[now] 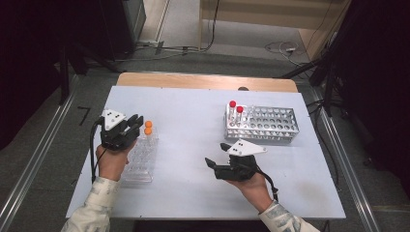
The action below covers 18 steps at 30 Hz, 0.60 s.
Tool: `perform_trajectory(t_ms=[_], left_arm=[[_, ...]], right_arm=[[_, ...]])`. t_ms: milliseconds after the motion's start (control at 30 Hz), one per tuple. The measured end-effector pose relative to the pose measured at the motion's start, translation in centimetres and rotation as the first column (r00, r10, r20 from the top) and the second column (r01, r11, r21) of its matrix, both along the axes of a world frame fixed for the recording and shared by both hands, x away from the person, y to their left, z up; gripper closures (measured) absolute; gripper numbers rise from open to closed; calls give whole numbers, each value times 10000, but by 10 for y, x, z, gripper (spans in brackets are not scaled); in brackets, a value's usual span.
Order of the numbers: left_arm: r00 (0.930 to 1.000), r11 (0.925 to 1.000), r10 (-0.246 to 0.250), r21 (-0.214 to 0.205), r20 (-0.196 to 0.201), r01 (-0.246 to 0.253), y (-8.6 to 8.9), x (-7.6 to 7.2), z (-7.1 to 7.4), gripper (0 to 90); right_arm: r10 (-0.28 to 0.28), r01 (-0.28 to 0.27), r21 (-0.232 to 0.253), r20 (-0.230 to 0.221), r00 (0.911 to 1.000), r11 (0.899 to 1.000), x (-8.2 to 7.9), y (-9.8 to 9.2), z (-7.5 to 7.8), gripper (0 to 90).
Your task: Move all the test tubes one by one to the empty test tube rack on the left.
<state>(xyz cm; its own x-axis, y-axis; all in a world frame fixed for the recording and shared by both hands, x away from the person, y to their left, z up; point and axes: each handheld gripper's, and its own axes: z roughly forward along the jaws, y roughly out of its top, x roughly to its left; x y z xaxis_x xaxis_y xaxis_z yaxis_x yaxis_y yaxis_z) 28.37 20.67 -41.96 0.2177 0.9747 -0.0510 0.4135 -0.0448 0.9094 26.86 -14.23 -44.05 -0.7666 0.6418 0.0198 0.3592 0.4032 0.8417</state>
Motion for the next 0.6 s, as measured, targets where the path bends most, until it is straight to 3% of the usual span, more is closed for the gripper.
perform_trajectory(t_ms=[300,433,600], left_arm=[[10000,9998,-7,-202,-56,6,0,0,-1,684],[10000,9977,65,-673,23,-63,6,-2,1,673],[10000,9936,54,-1127,78,-45,9,-5,3,593]], right_arm=[[13,-13,15,-50,10000,10000,0,0,-1,267],[-34,34,-20,-43,10000,10000,1,-1,-1,267],[-245,244,59,54,9997,9997,3,-6,1,270]])
